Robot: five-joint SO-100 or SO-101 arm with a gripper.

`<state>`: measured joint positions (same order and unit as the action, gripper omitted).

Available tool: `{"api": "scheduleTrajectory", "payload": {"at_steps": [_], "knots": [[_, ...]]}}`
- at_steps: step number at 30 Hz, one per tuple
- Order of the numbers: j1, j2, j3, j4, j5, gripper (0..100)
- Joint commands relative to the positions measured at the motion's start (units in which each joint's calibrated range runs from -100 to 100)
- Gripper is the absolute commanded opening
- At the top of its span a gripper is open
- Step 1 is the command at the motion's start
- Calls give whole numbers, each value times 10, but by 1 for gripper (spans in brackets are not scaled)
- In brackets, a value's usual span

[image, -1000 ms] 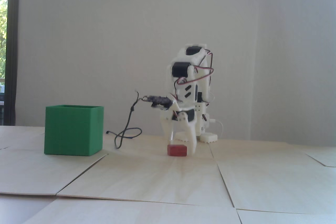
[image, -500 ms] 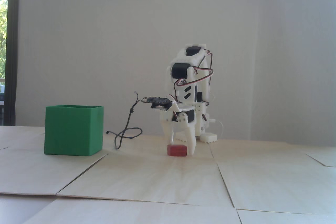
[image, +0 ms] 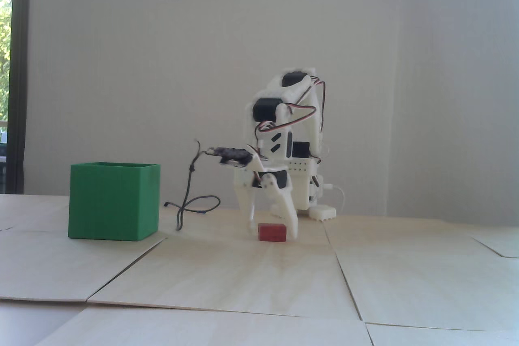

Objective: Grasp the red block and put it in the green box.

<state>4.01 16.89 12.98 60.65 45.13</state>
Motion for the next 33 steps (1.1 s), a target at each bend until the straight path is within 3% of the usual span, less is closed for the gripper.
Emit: {"api": "scheduleTrajectory", "payload": {"at_steps": [1,5,9,12,27,33], "knots": [[18,-4,-9,-29,4,33],[27,-4,-7,-36,4,33],[28,-4,-6,-36,3,18],[28,-4,-4,-36,2,0],[44,-11,-11,-23,0,2],[70,-12,-133,139,2,2]]}}
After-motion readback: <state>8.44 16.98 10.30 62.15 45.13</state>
